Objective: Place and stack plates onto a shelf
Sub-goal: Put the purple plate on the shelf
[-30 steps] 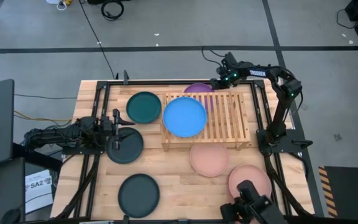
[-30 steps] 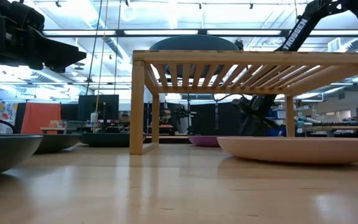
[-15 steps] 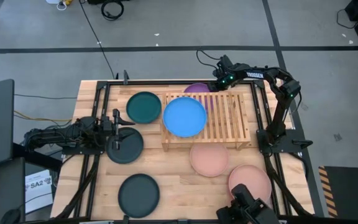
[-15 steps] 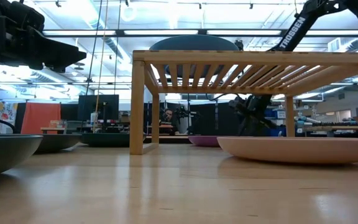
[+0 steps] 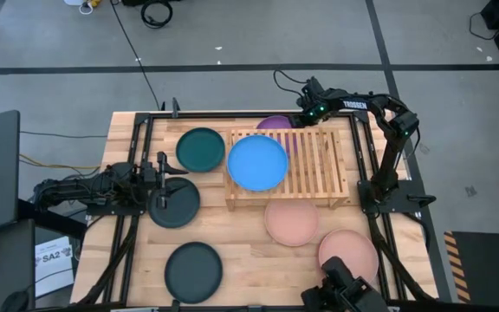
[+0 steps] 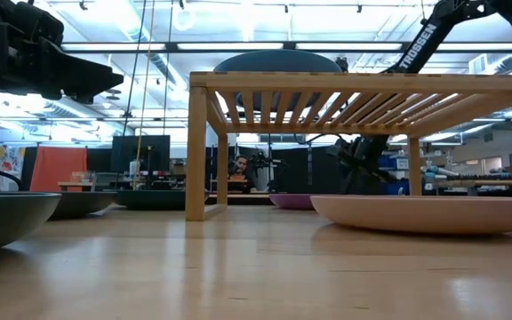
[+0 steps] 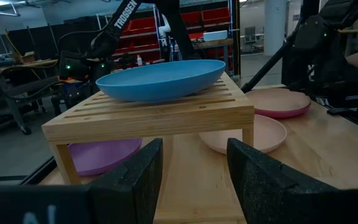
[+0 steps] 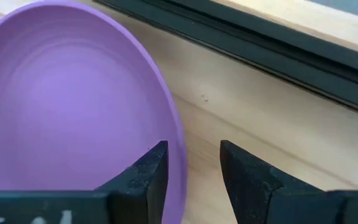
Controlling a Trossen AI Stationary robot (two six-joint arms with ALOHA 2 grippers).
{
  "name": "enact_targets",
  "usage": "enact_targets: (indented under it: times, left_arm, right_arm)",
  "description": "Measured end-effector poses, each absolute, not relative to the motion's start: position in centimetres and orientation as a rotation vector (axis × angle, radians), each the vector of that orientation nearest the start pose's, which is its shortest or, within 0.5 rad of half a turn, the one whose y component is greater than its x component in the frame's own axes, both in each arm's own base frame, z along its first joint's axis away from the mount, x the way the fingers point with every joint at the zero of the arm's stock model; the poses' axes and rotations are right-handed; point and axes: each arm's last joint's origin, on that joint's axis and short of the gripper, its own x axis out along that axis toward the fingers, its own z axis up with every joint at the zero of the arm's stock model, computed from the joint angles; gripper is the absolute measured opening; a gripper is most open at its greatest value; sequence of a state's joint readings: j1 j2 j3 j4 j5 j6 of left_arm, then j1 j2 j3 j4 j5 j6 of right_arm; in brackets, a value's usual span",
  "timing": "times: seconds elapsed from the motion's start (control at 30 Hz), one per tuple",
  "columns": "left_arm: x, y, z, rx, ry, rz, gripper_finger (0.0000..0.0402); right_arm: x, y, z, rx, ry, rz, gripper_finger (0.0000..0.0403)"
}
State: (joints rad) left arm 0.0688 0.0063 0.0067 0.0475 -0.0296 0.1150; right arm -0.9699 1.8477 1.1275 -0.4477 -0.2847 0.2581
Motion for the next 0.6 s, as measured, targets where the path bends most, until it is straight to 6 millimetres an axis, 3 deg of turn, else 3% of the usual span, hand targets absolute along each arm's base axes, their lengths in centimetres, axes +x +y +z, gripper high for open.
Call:
enact_targets:
  times: [0.6]
  left_arm:
    - [9.73, 0.76, 16.99, 0.116, -0.042, 0.101, 0.0185]
  right_arm:
    - [20.62, -28.68, 15.32, 0.935, 0.891, -0.749, 0.0021]
